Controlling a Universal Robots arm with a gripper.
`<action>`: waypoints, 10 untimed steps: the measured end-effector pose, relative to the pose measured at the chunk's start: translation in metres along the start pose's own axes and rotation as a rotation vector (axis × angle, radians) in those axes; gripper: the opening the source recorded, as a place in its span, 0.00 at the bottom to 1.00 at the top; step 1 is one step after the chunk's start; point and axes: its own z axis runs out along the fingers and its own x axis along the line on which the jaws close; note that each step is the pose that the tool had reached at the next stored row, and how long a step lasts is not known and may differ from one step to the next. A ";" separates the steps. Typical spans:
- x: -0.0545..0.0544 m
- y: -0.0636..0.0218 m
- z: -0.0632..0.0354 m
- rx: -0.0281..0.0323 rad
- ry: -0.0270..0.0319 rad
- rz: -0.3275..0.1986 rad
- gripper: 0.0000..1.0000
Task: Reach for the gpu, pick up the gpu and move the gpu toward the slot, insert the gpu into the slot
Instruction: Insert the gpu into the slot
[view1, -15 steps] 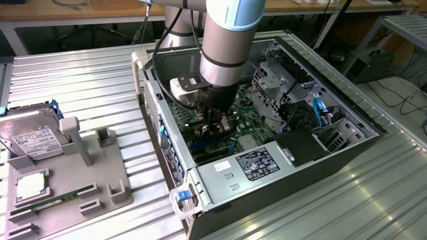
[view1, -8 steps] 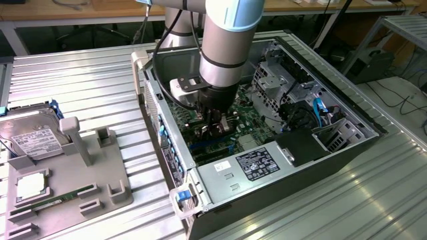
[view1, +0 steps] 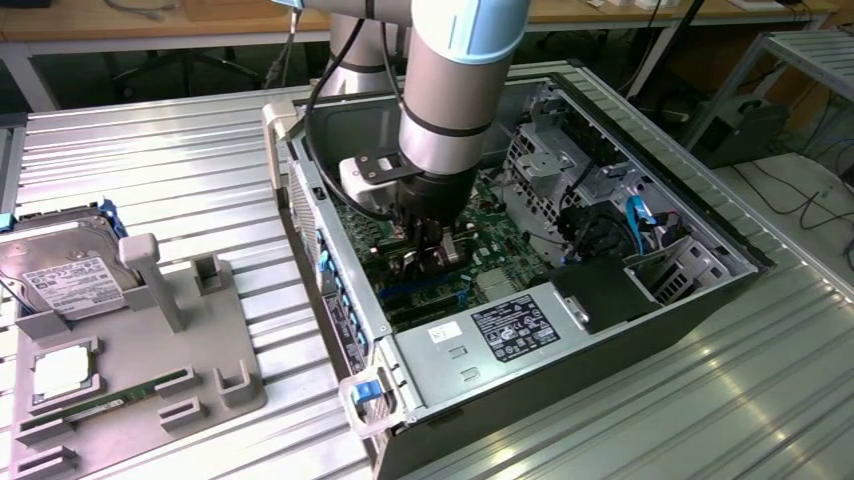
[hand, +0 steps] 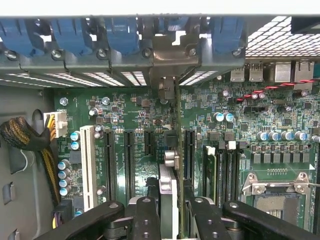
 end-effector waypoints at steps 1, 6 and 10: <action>0.000 0.0001 -0.0011 -0.0004 0.0007 0.000 0.28; 0.002 0.0002 -0.0020 -0.0005 0.0006 0.000 0.28; 0.002 0.0003 0.0037 -0.0015 0.0007 0.000 0.28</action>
